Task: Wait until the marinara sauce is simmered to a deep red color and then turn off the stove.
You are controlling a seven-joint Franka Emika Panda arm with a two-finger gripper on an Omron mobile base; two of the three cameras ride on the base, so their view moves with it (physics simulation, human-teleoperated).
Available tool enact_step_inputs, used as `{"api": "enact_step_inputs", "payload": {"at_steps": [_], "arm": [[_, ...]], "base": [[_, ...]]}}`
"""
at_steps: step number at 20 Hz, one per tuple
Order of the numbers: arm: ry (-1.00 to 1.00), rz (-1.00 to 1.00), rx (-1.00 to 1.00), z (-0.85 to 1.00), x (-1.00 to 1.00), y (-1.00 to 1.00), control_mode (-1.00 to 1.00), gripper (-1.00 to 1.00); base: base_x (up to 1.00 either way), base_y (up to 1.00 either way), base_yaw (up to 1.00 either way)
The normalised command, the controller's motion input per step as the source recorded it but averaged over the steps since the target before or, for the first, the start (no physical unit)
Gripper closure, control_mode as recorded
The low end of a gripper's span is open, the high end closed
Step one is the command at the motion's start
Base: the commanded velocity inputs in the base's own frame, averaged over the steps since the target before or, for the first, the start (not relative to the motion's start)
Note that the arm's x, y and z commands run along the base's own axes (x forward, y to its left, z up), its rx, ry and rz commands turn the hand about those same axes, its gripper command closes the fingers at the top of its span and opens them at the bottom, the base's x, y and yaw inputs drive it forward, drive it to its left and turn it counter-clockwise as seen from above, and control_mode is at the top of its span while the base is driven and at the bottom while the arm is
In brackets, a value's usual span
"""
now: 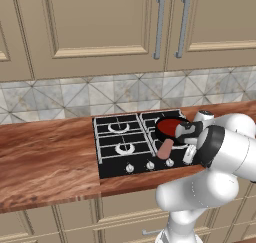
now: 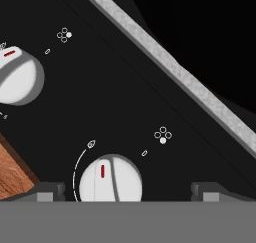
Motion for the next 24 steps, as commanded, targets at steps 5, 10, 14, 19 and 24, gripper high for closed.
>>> {"api": "enact_step_inputs", "payload": {"at_steps": [5, 10, 14, 19, 24], "arm": [[0.0, 0.0, 0.0, 0.0, 0.0, 0.0, -1.0, -1.0], [0.0, 0.0, 0.0, 0.0, 0.0, 0.0, -1.0, -1.0], [0.0, 0.0, 0.0, 0.0, 0.0, 0.0, -1.0, -1.0], [0.0, 0.0, 0.0, 0.0, 0.0, 0.0, -1.0, -1.0], [0.0, 0.0, 0.0, 0.0, 0.0, 0.0, -1.0, -1.0]], "base": [[0.0, 0.0, 0.0], [0.0, 0.0, 0.0], [0.0, 0.0, 0.0], [0.0, 0.0, 0.0], [0.0, 0.0, 0.0]]}}
